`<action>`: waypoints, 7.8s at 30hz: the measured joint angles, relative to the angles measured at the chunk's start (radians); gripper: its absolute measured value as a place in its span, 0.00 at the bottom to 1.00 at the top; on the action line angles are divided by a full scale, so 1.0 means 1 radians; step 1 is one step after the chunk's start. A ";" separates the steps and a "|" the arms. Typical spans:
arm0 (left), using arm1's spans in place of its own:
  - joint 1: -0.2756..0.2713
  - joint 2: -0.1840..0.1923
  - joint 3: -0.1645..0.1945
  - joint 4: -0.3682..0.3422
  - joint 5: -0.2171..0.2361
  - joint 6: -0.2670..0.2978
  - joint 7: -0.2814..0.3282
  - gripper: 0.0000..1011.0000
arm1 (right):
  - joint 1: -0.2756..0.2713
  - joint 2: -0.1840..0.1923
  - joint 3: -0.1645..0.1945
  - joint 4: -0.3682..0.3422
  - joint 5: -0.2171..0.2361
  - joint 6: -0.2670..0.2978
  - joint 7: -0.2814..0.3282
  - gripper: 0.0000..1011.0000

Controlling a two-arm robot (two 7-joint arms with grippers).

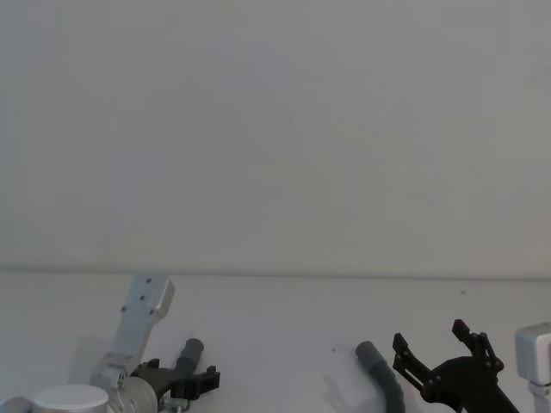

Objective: Use both hands to pick up one end of the pipe from the table, align the ends, and insert them.

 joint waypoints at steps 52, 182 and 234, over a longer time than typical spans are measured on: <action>0.002 -0.010 -0.010 0.007 -0.002 0.002 -0.009 0.35 | 0.000 0.000 0.000 0.000 0.000 0.000 0.000 0.99; 0.002 -0.010 -0.010 0.007 -0.002 0.002 -0.010 0.29 | 0.246 -0.067 -0.103 0.085 -0.118 0.707 0.001 0.99; 0.002 -0.010 -0.010 0.007 -0.002 0.002 -0.010 0.29 | 0.273 -0.117 -0.098 0.135 -0.160 0.754 -0.003 0.74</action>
